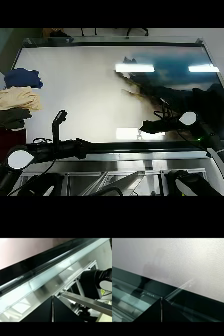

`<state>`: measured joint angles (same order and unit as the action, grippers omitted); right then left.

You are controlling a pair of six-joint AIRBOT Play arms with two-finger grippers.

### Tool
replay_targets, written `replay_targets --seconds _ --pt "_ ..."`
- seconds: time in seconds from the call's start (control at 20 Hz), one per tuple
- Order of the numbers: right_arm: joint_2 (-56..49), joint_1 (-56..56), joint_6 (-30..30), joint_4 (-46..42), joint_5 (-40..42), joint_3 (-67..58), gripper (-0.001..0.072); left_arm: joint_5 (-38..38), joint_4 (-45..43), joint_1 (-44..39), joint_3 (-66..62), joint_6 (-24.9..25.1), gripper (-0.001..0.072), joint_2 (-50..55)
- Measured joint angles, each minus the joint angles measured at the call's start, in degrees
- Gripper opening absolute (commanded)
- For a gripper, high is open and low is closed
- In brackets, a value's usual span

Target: Fold the shirts.

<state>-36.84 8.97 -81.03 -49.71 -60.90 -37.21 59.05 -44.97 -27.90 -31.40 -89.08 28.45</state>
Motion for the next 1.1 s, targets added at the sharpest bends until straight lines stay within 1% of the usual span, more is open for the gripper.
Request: replay_targets --seconds 0.35,0.4,0.45,0.5,0.65,0.8,0.95,1.1 --pt "0.0 0.0 0.0 0.0 0.0 0.0 0.0022 0.3 -0.8 0.3 0.0 0.1 0.0015 0.0" --pt "0.0 0.0 0.0 0.0 0.0 0.0 0.0021 0.2 -2.0 1.0 -0.3 0.1 0.0179 0.2" --pt "0.0 0.0 0.0 0.0 0.0 0.0 0.0022 0.1 -3.5 2.1 -1.0 0.1 0.0599 0.5" --pt "0.0 0.0 0.0 0.0 0.0 0.0 0.0022 0.3 -5.8 3.7 -2.4 0.1 0.071 1.2" --pt "0.0 0.0 0.0 0.0 0.0 0.0 0.0021 2.5 -14.1 11.7 -9.7 0.1 0.071 5.5" --pt "0.0 0.0 0.0 0.0 0.0 0.0 0.0021 3.3 -20.8 22.8 -21.1 3.1 0.071 13.6" --pt "0.0 0.0 0.0 0.0 0.0 0.0 0.0022 3.8 -24.8 34.6 -36.3 7.7 0.071 27.3" --pt "0.0 0.0 0.0 0.0 0.0 0.0 0.0021 3.7 -27.7 43.0 -52.9 10.0 0.071 44.7"
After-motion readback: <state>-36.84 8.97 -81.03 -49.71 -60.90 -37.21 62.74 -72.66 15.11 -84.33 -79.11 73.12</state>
